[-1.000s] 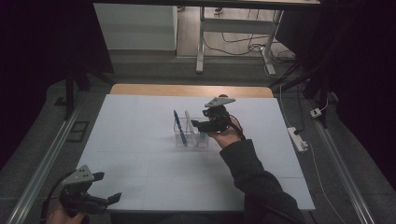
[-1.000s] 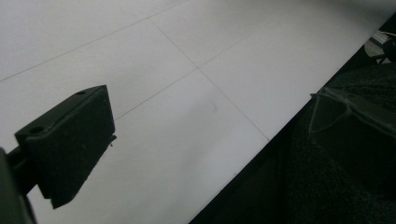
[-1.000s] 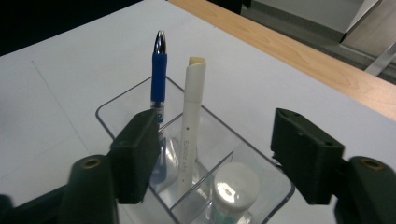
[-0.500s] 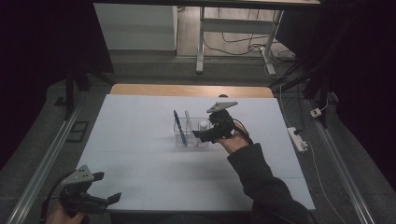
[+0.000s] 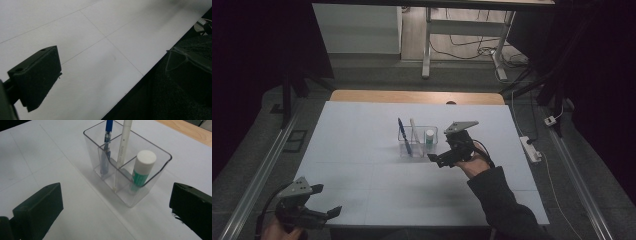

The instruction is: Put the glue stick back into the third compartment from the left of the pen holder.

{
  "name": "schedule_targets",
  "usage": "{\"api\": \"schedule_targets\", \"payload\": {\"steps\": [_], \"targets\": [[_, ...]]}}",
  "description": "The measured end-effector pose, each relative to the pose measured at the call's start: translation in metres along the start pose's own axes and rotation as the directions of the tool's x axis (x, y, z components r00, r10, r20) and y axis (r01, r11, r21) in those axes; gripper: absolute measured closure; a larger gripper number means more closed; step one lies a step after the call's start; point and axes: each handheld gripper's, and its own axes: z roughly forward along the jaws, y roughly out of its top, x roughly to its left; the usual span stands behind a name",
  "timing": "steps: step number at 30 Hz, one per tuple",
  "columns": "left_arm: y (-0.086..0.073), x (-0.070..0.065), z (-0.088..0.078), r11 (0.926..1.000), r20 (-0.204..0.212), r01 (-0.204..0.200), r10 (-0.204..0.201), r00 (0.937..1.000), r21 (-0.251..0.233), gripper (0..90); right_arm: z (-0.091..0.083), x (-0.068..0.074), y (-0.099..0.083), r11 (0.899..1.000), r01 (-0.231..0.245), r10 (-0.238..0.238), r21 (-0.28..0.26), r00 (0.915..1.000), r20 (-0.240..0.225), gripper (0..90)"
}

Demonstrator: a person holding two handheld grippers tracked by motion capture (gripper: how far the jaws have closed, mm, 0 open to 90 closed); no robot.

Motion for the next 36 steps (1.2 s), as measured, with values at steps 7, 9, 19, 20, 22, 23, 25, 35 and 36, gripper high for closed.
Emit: {"api": "schedule_targets", "payload": {"steps": [7, 9, 19, 20, 22, 23, 25, 35, 36], "targets": [[0.000, 0.000, 0.000, 1.0000, 0.001, 0.001, -0.001, 1.0000, -0.001, 0.2, -0.018, 0.005, -0.020, 1.000, -0.011, 0.011, -0.001, 0.9999, 0.003, 0.0], [0.000, 0.000, 0.000, 1.0000, 0.001, 0.001, -0.001, 1.0000, -0.001, 0.2, -0.024, 0.007, -0.026, 1.000, -0.017, 0.017, -0.013, 0.9999, 0.002, 0.0], [0.000, 0.001, 0.000, 1.0000, 0.003, 0.005, -0.005, 1.0000, -0.004, 0.1, -0.061, 0.015, -0.057, 0.999, -0.034, 0.036, -0.039, 0.9989, 0.031, 0.0], [0.000, 0.001, 0.000, 1.0000, 0.004, 0.005, -0.005, 1.0000, -0.004, 0.1, -0.064, 0.016, -0.060, 0.998, -0.038, 0.040, -0.040, 0.9985, 0.038, 0.0], [0.000, 0.001, 0.000, 1.0000, 0.004, 0.005, -0.005, 1.0000, -0.004, 0.1, -0.071, 0.017, -0.067, 0.998, -0.046, 0.048, -0.039, 0.9977, 0.047, 0.0], [0.000, 0.001, 0.000, 1.0000, 0.004, 0.005, -0.005, 1.0000, -0.004, 0.1, -0.075, 0.017, -0.071, 0.998, -0.054, 0.056, -0.041, 0.9972, 0.049, 0.0], [0.000, 0.001, 0.000, 1.0000, 0.004, 0.005, -0.005, 1.0000, -0.004, 0.1, -0.082, 0.018, -0.080, 0.997, -0.065, 0.068, -0.037, 0.9960, 0.059, 0.0], [0.000, 0.001, 0.000, 0.9999, 0.005, 0.008, -0.008, 1.0000, -0.006, 0.0, -0.112, 0.023, -0.123, 0.989, -0.149, 0.149, -0.010, 0.9771, 0.151, 0.0], [0.000, 0.001, 0.000, 0.9999, 0.005, 0.009, -0.009, 0.9999, -0.006, 0.0, -0.114, 0.023, -0.127, 0.987, -0.163, 0.162, -0.009, 0.9739, 0.159, 0.0]]}}
